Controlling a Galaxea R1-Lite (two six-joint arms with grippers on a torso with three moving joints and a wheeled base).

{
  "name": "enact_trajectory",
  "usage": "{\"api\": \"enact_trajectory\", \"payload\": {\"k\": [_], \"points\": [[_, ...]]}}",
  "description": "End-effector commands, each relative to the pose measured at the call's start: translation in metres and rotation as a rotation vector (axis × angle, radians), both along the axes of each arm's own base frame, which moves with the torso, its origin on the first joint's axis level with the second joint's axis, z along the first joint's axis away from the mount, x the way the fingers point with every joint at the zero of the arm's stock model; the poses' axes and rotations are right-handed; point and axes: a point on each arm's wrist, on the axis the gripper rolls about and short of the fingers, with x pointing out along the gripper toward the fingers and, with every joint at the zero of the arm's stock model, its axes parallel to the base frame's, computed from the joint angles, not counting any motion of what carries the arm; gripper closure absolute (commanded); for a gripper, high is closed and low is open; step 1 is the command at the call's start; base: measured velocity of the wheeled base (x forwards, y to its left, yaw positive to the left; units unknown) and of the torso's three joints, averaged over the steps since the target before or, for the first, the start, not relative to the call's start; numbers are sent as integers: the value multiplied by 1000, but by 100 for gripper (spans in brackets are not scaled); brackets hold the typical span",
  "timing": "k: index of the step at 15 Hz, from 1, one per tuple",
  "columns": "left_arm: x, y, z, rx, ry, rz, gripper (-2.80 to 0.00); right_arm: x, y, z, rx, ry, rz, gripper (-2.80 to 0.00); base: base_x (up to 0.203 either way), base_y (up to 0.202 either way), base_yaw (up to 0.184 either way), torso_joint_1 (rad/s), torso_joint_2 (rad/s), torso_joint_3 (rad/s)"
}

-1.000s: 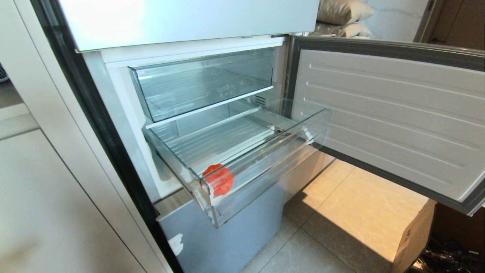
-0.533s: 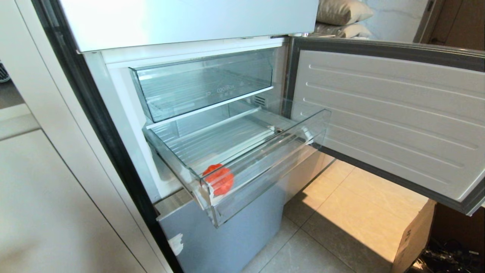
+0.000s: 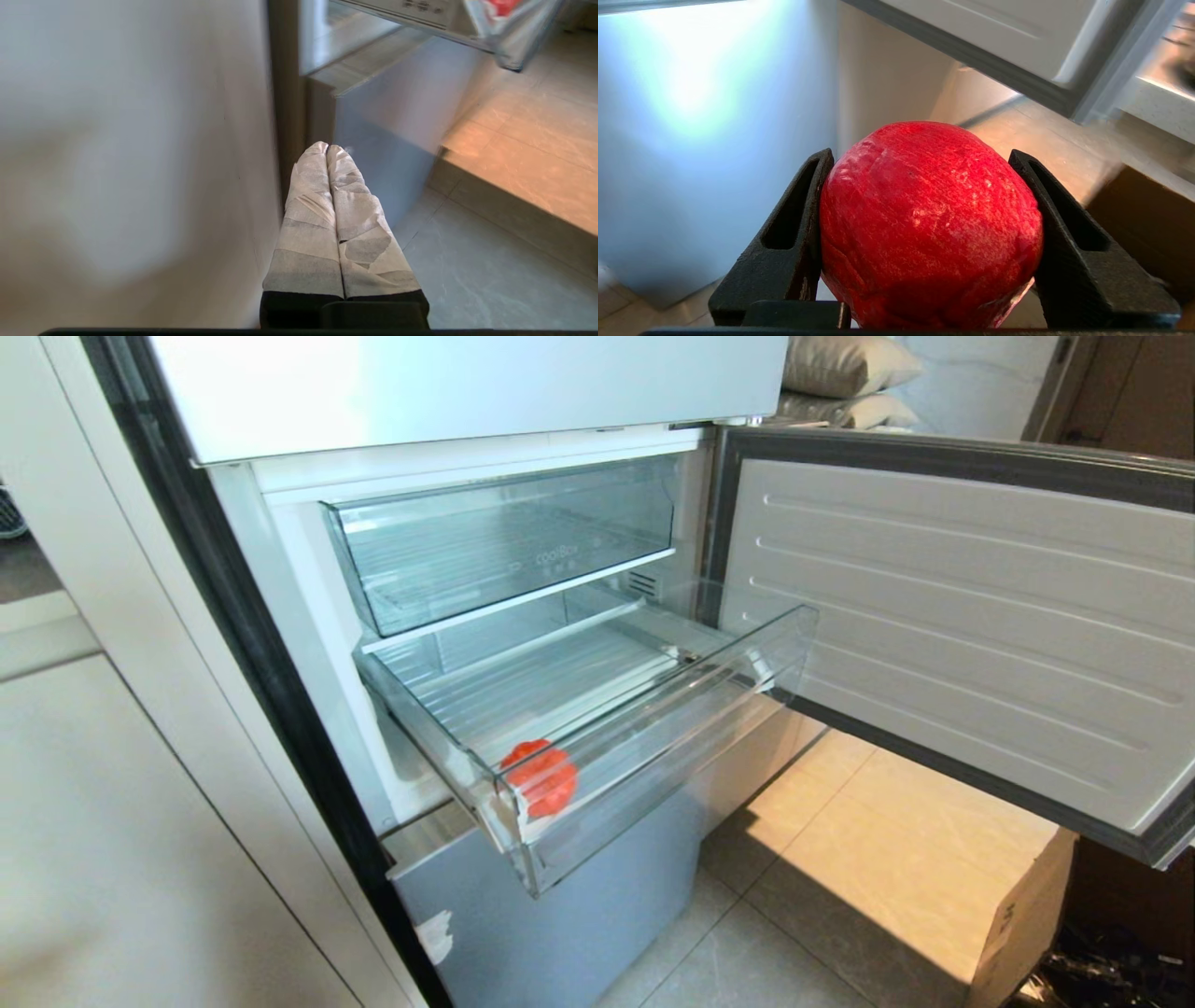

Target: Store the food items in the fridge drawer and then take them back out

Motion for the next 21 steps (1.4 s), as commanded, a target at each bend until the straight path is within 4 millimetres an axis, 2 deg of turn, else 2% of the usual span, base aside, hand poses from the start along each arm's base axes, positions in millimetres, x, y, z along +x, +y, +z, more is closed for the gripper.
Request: {"api": "enact_trajectory", "payload": {"k": [1,16,19,21], "points": [[0,0,0,0,0,1,0,0,0,-1,-2,5,0,0,-1,0,106,2,2,6],[0,0,0,0,0,1,0,2,0,2,74,4,-13,0,1,-7,170,2,1,1],[0,0,0,0,1,1,0,16,0,39,53,-72,-8,0,0,-3,26,1,2,1],[0,0,0,0,1,0,0,40,0,81,48,-47,-10,0,0,0,0,0,0,0]]}}
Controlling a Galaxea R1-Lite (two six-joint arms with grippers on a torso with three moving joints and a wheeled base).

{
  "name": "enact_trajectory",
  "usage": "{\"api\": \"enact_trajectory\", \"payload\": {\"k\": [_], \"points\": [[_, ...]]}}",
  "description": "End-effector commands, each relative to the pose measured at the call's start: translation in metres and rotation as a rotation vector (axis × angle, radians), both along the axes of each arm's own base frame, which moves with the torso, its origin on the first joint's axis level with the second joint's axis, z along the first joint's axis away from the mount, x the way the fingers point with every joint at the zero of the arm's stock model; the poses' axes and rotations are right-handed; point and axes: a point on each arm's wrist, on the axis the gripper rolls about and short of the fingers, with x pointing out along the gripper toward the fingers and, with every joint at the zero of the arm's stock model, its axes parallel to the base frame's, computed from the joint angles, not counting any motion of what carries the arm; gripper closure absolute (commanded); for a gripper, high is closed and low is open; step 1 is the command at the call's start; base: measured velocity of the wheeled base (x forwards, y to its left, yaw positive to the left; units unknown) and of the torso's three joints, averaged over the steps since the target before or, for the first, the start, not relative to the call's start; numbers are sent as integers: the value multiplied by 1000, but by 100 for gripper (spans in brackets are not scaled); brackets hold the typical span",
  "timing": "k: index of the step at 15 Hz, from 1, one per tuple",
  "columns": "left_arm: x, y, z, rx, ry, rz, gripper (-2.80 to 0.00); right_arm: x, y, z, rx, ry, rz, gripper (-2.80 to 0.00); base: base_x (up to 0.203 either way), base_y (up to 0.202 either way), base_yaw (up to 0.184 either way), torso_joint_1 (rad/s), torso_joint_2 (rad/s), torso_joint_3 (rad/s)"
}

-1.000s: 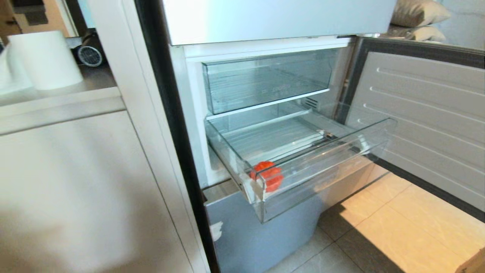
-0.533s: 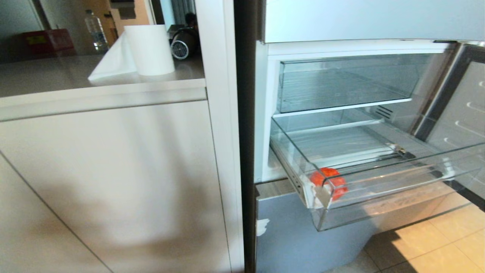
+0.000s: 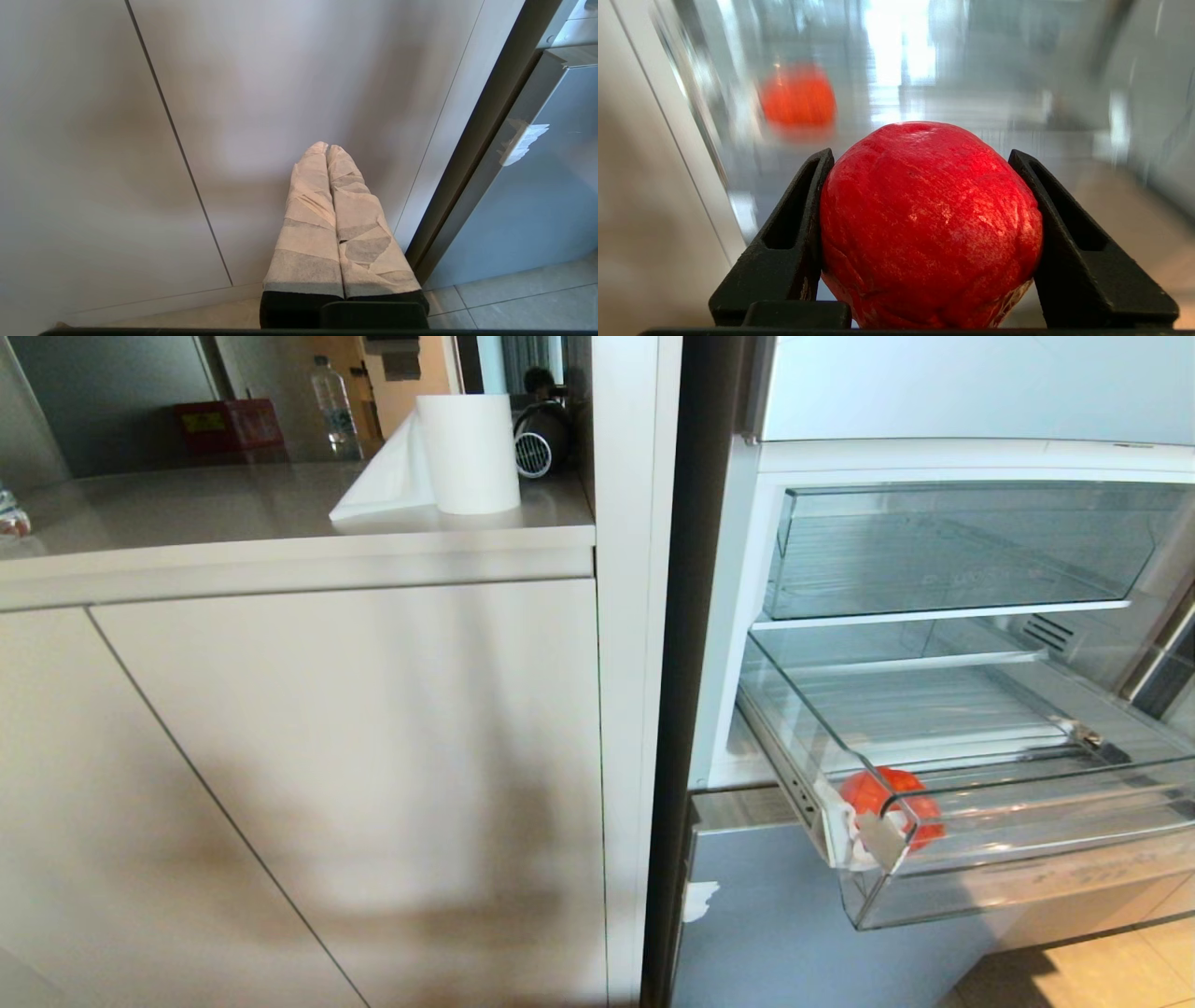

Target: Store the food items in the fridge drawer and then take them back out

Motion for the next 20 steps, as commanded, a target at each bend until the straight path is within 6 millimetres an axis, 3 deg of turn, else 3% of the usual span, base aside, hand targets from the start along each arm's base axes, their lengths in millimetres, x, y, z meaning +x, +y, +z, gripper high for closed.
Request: {"api": "enact_trajectory", "payload": {"k": [1,5,9,13,20], "points": [[0,0,0,0,0,0,0,42,0,50,-3,103,1,0,0,0,0,0,0,0],[0,0,0,0,0,0,0,125,0,125,-3,129,11,0,0,0,0,0,0,0],[0,0,0,0,1,0,0,223,-1,152,19,218,7,0,0,0,0,0,0,0],[0,0,0,0,0,0,0,295,-2,137,61,380,-5,0,0,0,0,0,0,0],[0,0,0,0,-1,0,0,354,-9,85,107,552,-36,0,0,0,0,0,0,0]]}}
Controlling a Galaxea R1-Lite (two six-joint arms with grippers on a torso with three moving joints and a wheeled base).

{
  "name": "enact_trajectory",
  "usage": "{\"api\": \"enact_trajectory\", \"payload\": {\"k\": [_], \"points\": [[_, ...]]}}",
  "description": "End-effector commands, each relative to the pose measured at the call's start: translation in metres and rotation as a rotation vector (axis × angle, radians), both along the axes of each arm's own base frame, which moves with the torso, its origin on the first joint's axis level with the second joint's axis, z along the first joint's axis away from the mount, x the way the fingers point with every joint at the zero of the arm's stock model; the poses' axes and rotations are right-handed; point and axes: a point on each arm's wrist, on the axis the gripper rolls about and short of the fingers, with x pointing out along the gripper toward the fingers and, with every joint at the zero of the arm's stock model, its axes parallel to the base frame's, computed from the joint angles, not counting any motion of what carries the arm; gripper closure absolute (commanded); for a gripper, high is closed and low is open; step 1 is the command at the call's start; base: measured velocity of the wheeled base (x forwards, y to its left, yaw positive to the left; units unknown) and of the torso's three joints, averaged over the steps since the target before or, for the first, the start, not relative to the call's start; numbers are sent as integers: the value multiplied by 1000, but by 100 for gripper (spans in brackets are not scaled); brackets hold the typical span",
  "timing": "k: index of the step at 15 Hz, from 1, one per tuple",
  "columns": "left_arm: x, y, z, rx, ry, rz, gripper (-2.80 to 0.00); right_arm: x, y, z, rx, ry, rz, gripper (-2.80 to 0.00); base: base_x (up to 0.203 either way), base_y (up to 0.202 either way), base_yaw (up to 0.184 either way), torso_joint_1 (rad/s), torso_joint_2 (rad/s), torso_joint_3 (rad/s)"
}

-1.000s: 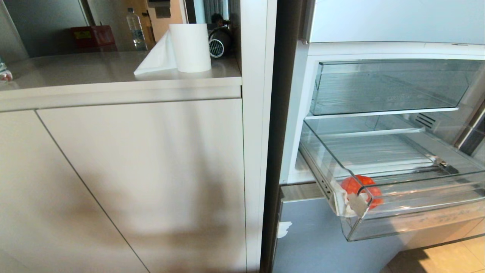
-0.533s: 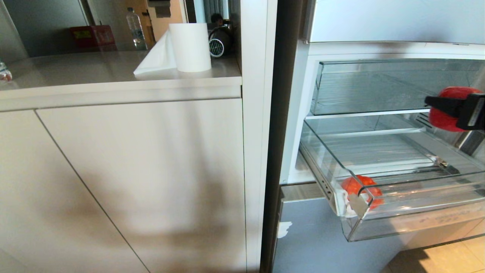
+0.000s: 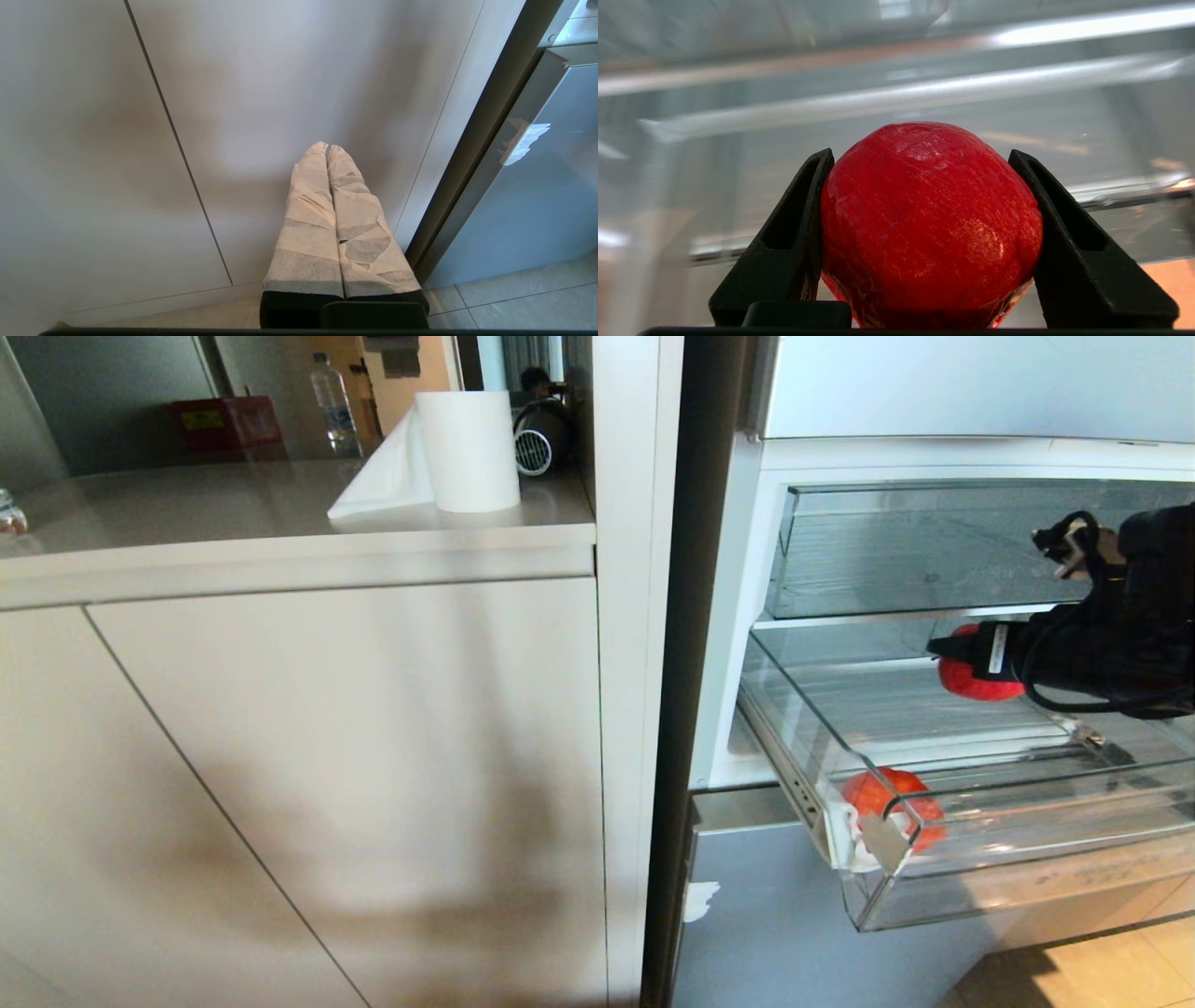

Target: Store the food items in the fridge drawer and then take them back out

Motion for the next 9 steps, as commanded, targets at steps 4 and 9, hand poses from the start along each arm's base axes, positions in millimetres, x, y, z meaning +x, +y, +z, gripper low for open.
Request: {"api": "enact_trajectory", "payload": {"k": [4,9], "points": [[0,0,0,0,2,0,0,33,-6,-36,3,99,-12,-280,0,0,0,0,0,0],[0,0,0,0,2,0,0,25,-6,-29,6,81,-13,-280,0,0,0,0,0,0]]}}
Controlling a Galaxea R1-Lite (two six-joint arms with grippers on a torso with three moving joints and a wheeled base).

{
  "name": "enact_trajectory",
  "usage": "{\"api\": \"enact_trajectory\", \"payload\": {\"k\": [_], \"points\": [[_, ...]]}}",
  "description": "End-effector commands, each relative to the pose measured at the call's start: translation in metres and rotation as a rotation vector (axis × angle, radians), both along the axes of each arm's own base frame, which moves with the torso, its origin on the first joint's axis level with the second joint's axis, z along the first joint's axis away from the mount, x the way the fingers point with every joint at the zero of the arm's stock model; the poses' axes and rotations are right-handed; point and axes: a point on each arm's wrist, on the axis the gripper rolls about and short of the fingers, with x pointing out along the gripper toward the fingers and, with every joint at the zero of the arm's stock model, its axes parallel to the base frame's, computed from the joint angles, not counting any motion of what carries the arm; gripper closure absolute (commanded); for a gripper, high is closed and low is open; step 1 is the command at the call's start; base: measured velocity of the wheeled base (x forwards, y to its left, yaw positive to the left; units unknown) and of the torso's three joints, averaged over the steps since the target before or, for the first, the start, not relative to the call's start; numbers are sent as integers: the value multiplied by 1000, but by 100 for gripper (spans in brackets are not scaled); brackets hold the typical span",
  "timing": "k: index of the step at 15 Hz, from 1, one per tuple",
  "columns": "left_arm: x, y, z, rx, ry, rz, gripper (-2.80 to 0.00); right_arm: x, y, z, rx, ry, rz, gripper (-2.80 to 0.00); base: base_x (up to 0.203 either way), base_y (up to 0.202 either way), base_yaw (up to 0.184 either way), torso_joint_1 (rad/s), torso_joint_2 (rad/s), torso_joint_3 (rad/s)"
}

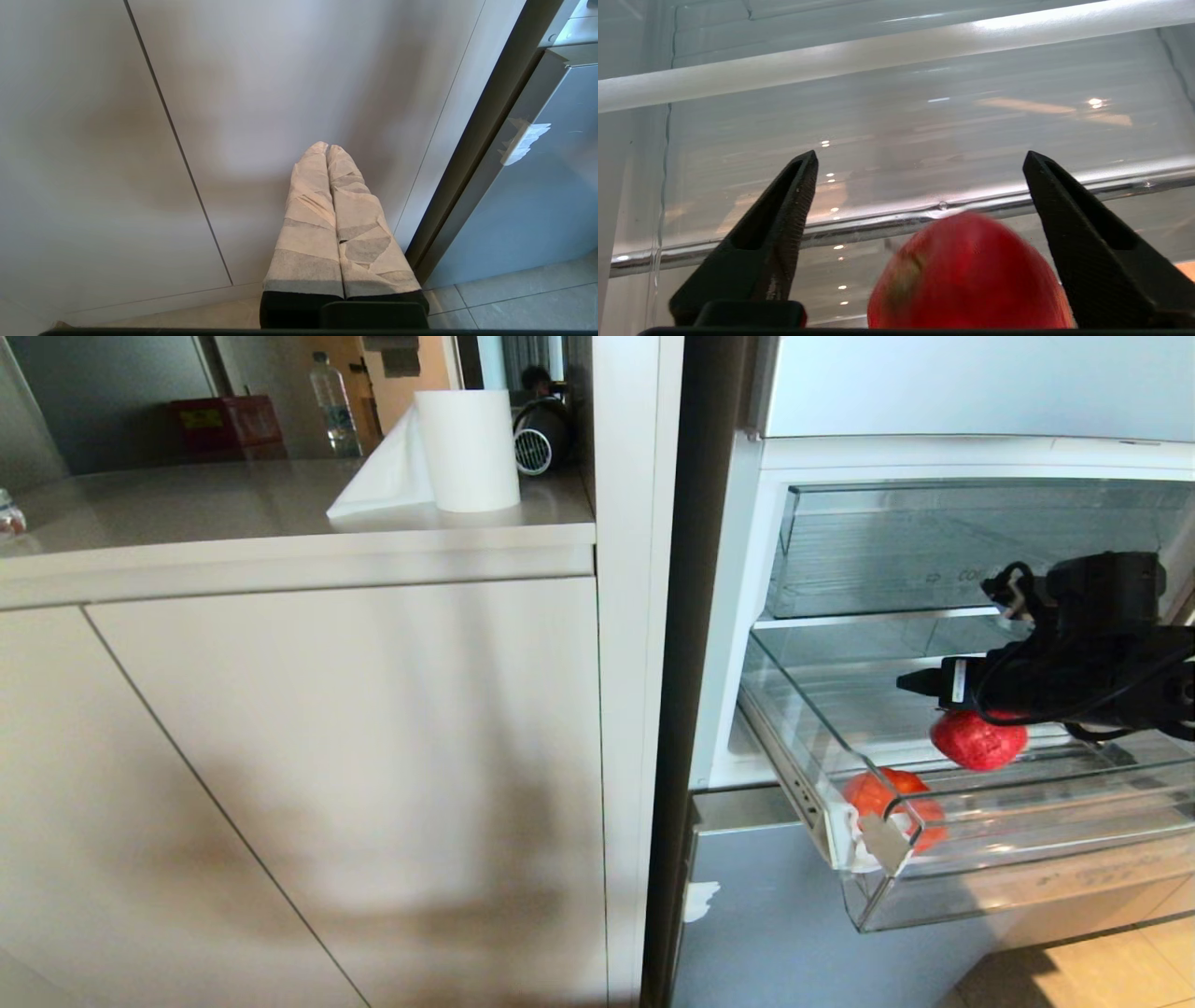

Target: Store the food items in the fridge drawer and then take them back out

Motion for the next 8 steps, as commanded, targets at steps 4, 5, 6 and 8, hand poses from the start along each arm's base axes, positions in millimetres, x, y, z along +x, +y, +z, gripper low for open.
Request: {"api": "enact_trajectory", "payload": {"k": [4,5,6,8], "points": [[0,0,0,0,0,0,0,-69,3,68,-13,-206,5,0,0,0,0,0,0,0],[0,0,0,0,0,0,0,-93,4,84,-17,-265,5,0,0,0,0,0,0,0],[0,0,0,0,-1,0,0,-119,5,96,-20,-319,5,0,0,0,0,0,0,0],[0,0,0,0,0,0,0,-173,7,107,-27,-407,4,0,0,0,0,0,0,0]]}}
